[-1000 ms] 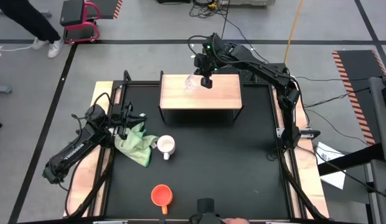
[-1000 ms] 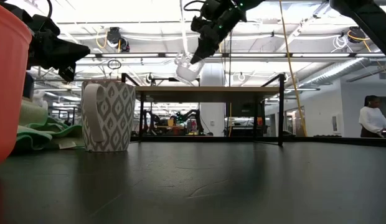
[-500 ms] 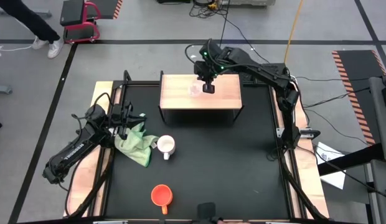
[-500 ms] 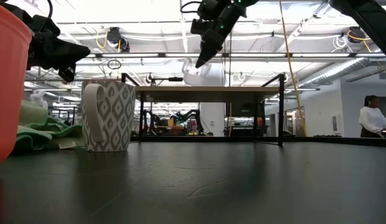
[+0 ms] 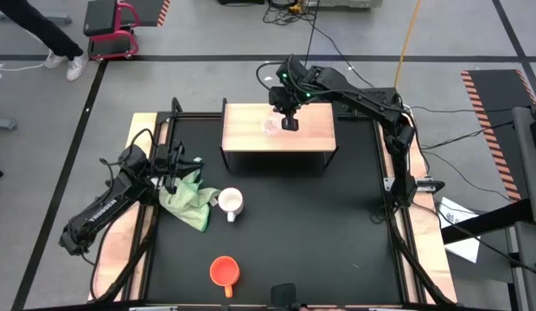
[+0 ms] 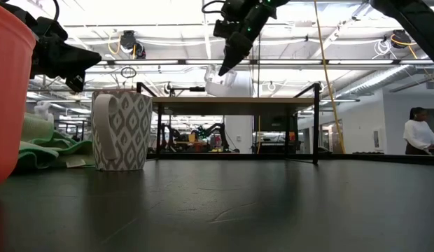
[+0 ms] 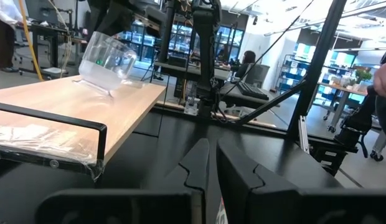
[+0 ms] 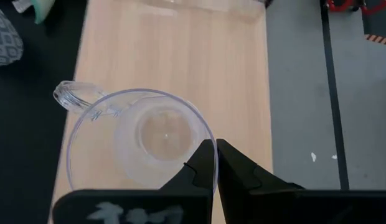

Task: Stack small to large cups/mugs on shelf
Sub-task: Put the transparent mug on the shelf

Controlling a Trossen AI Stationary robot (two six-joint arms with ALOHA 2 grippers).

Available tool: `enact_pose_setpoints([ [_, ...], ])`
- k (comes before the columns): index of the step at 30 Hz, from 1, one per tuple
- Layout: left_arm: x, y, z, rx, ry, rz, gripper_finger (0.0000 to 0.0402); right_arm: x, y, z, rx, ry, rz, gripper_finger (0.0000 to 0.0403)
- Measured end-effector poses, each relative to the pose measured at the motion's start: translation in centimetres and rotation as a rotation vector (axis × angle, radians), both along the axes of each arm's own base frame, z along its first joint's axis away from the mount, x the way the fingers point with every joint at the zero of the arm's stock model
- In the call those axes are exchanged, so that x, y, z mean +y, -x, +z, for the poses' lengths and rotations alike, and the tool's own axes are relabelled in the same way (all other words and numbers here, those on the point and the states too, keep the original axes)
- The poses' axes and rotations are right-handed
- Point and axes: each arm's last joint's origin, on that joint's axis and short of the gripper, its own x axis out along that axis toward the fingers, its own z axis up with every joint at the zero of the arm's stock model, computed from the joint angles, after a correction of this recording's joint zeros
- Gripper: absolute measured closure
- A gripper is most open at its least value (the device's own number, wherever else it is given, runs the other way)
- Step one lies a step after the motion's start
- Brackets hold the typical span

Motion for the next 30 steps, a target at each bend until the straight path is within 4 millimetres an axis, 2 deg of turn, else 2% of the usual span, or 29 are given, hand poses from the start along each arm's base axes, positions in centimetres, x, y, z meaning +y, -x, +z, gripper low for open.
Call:
enact_pose_setpoints([
  [13,0.0,0.0,-0.1,0.010,0.001,0.009,0.0371,0.6,-0.5,-0.2,-0.001,-0.016,0.029,0.0403],
  [23,0.0,0.0,-0.2,0.012,-0.005,0.010,0.0371,1.0,-1.5,-1.4,0.009,-0.057,0.065,0.0403],
  [30,0.0,0.0,-0.2,0.015,-0.003,0.010,0.0371,2.2,-1.3,-1.3,0.120,0.053,0.032,0.0403],
])
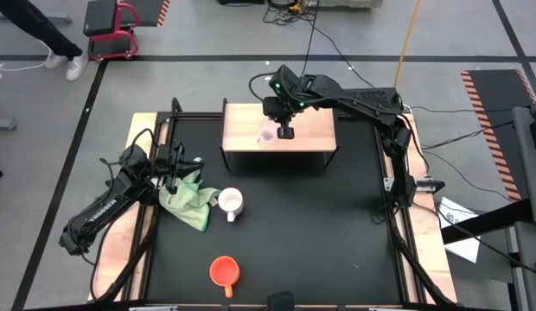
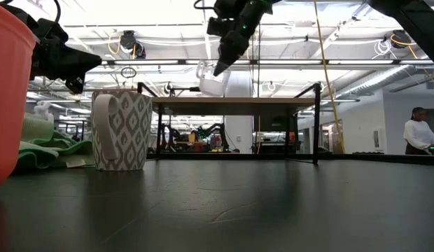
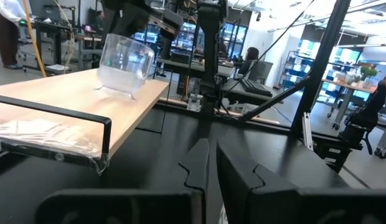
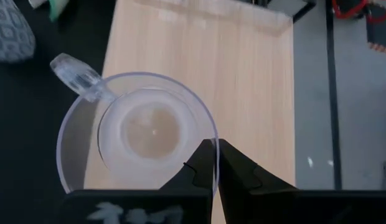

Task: Stack small to large cups/mugs on shelf
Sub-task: Put the transparent mug on the shelf

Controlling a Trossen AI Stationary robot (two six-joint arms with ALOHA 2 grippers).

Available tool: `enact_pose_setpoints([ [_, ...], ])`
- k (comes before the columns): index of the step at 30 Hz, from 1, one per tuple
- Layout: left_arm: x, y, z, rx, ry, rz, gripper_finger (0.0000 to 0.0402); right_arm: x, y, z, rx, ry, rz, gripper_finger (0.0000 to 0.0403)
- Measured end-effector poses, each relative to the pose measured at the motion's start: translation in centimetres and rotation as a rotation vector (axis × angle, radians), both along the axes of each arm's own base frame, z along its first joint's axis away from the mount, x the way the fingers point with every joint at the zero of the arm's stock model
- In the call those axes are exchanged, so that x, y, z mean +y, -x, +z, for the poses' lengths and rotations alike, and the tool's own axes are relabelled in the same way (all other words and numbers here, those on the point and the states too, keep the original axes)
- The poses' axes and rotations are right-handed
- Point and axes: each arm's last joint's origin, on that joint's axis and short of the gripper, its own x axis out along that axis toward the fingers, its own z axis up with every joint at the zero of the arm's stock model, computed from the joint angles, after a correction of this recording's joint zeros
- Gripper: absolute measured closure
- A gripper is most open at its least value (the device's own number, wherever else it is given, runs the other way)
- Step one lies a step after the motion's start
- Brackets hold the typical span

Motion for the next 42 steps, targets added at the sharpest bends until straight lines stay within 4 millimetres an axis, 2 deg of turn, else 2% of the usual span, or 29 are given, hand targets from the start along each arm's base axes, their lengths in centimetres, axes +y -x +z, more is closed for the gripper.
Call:
enact_pose_setpoints([
  [21,0.00,0.00,-0.05,0.004,-0.004,0.000,0.0371,0.46,0.98,0.10,0.125,0.080,-0.042,0.0403],
  [34,0.00,0.00,-0.05,0.004,-0.004,0.000,0.0371,0.43,0.98,0.11,0.123,0.079,-0.046,0.0402],
  [42,0.00,0.00,-0.10,0.008,-0.006,0.000,0.0371,0.38,0.89,0.01,0.120,0.080,-0.045,0.0373],
])
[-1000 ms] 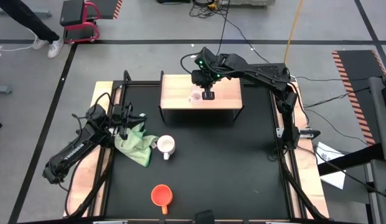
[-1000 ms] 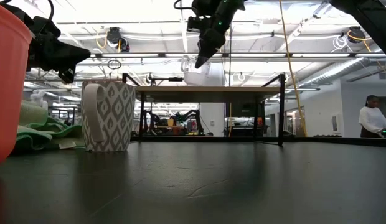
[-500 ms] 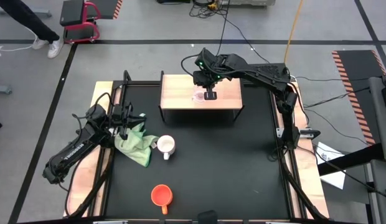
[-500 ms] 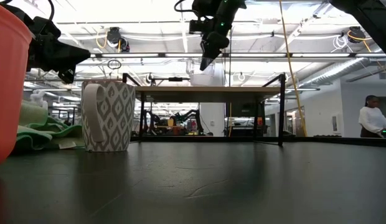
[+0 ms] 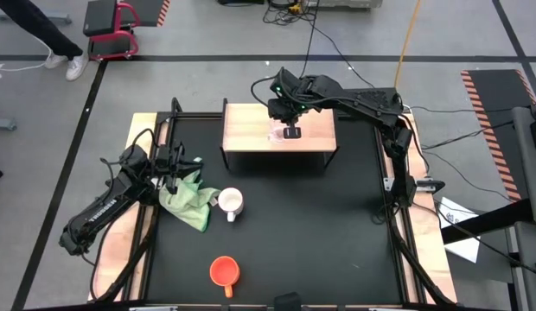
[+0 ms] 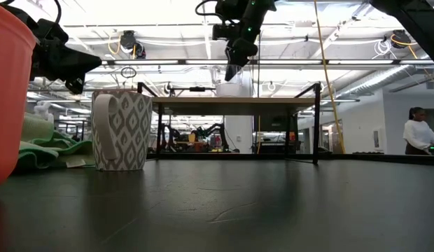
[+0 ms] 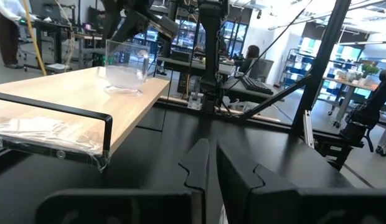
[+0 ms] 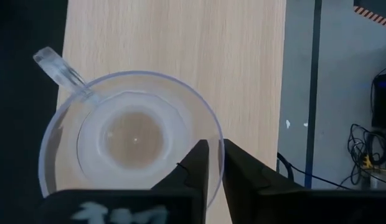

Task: Stack small to large cups/mugs on shelf
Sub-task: Put the transparent mug on the shelf

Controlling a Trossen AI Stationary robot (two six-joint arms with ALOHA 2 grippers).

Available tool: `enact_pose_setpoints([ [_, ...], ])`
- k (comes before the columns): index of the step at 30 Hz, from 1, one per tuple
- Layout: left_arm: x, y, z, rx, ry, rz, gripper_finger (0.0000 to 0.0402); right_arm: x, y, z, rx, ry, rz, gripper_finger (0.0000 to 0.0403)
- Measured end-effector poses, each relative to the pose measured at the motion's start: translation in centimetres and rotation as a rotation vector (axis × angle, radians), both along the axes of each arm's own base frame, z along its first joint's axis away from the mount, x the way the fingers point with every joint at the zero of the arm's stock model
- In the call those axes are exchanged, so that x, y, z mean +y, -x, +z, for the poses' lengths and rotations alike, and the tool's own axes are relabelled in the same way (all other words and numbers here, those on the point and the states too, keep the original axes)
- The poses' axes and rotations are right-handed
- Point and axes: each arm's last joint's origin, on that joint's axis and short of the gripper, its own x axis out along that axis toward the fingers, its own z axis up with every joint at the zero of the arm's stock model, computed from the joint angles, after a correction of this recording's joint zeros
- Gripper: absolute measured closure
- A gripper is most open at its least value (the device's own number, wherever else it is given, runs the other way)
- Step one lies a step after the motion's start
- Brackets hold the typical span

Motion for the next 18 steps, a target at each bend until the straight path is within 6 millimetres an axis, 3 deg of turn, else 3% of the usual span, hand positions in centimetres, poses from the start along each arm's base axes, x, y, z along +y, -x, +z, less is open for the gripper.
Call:
enact_pose_setpoints([
  [9,0.0,0.0,0.0,0.001,0.001,-0.001,0.0371,0.3,-0.4,0.2,-0.025,0.008,0.007,0.0365],
  [18,0.0,0.0,0.0,0.004,0.004,-0.001,0.0371,2.0,-1.3,2.0,-0.092,0.037,0.057,0.0364],
])
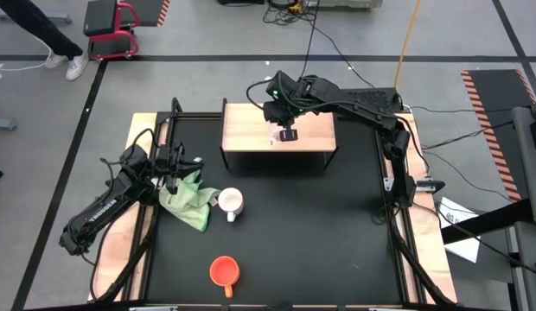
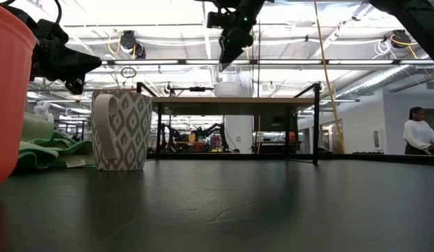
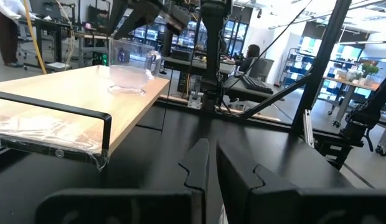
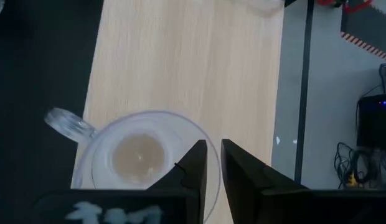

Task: Stack small to large cups/mugs on shelf
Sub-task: Put the transparent mug on the shelf

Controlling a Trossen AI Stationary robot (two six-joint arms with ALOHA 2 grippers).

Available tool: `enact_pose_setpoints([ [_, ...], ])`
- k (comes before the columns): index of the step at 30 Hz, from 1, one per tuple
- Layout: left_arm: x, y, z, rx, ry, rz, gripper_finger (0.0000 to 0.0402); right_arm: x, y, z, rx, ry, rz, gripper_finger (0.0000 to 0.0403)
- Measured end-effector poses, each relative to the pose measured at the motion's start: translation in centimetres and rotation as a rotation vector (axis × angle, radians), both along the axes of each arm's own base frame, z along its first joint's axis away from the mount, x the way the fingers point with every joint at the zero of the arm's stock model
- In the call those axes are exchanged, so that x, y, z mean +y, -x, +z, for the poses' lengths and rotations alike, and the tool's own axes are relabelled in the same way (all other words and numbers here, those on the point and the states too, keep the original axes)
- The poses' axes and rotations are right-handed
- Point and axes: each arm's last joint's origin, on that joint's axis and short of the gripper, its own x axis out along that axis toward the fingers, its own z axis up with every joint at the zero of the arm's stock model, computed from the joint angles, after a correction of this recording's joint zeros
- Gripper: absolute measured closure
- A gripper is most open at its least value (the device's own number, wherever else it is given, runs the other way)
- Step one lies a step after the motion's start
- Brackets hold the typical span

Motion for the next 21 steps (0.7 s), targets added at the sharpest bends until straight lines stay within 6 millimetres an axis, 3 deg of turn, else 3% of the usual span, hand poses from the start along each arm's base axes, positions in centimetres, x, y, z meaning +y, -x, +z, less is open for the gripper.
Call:
enact_pose_setpoints([
  [10,0.0,0.0,0.0,0.001,0.002,0.000,0.0371,0.7,0.2,1.2,-0.050,0.005,-0.011,0.0364],
  [21,0.0,0.0,0.0,0.003,-0.001,0.000,0.0371,3.8,5.0,8.3,-0.290,-0.048,0.069,0.0401],
])
